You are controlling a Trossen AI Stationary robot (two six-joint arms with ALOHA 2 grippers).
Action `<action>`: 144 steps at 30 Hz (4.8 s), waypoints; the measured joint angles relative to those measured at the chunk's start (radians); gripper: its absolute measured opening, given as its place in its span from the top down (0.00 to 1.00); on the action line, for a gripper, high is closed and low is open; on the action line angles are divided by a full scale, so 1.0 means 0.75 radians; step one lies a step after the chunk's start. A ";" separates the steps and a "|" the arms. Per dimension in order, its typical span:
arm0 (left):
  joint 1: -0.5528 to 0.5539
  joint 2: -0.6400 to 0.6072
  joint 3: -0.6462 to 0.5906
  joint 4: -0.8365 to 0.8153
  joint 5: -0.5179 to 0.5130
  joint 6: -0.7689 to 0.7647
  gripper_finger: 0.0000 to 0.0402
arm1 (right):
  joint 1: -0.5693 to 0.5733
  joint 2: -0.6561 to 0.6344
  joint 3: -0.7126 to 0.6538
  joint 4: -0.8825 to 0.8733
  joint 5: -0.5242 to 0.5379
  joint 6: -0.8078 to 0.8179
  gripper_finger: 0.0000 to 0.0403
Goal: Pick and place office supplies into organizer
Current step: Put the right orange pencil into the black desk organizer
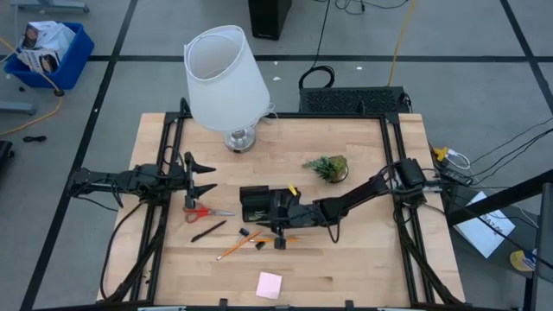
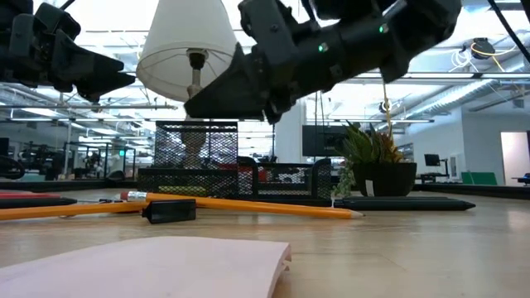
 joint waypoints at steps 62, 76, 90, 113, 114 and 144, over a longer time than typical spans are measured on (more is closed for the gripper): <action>-0.001 0.000 0.000 0.008 0.001 0.000 0.36 | 0.114 0.145 0.012 -0.244 -0.065 0.134 0.80; 0.000 0.000 0.000 0.008 0.001 0.000 0.36 | 0.107 0.145 0.012 -0.139 -0.069 0.117 0.94; 0.000 0.000 0.000 0.009 0.005 0.000 0.36 | 0.043 0.140 0.012 0.208 -0.132 0.027 0.96; 0.000 0.000 0.000 0.009 0.005 0.000 0.36 | -0.272 0.139 0.012 0.812 -0.228 -0.310 0.92; 0.000 0.000 0.000 0.008 0.005 0.000 0.36 | -0.285 0.139 0.012 0.825 -0.244 -0.299 0.93; 0.000 -0.001 0.000 0.008 0.001 0.000 0.36 | -0.325 0.172 0.100 0.783 -0.275 -0.281 0.94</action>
